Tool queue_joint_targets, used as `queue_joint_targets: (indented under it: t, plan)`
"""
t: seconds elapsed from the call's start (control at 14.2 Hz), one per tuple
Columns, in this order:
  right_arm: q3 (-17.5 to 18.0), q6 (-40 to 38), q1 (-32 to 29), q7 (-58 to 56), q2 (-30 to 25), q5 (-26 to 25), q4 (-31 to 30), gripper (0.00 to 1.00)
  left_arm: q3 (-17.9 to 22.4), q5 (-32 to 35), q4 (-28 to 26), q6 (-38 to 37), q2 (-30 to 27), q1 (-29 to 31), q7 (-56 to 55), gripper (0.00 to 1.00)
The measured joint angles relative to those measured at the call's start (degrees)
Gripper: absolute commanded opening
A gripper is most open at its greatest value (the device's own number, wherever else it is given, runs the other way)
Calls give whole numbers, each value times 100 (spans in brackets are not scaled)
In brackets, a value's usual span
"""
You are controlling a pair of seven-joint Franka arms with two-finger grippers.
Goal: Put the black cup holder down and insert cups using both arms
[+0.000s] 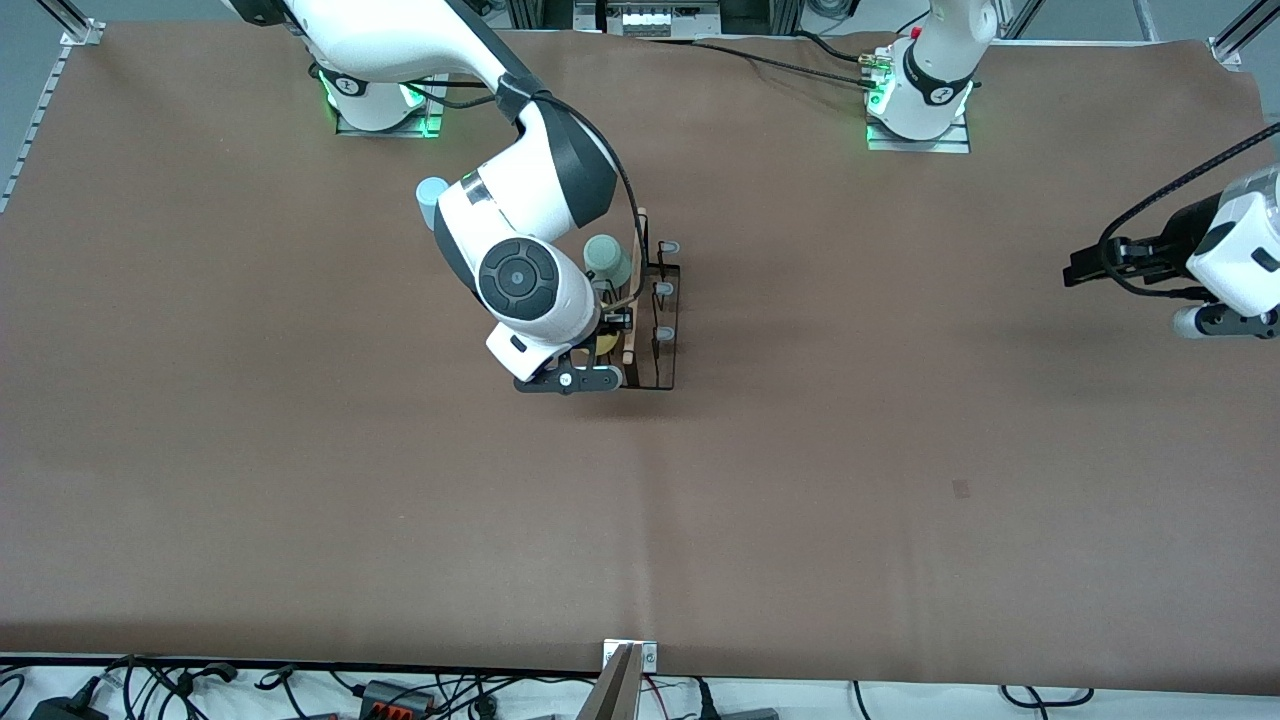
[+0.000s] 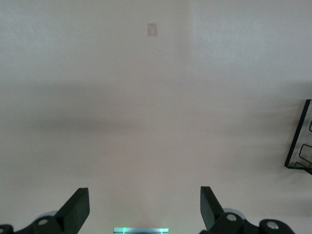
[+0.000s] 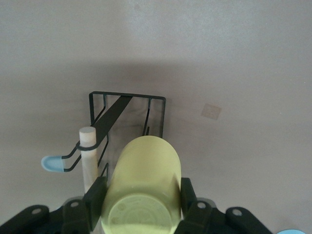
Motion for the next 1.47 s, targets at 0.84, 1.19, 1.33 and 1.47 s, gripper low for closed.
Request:
queue_joint_targets:
  t: [0.84, 1.19, 1.33, 1.47]
  plan:
    - [-13, 328, 15, 154, 153, -4, -153, 100, -122, 58, 110, 318, 35, -82, 4, 100]
    - [-474, 44, -24, 116, -518, -514, -12, 100, -545, 929, 116, 331, -21, -436, -463, 100]
    - [-866, -286, -113, -148, -944, -546, -9, 100, -598, 984, 119, 334, -60, -444, -602, 100]
    - [-1235, -506, -226, -549, -1219, -547, -21, 100, -580, 984, 119, 345, -71, -350, -540, 100]
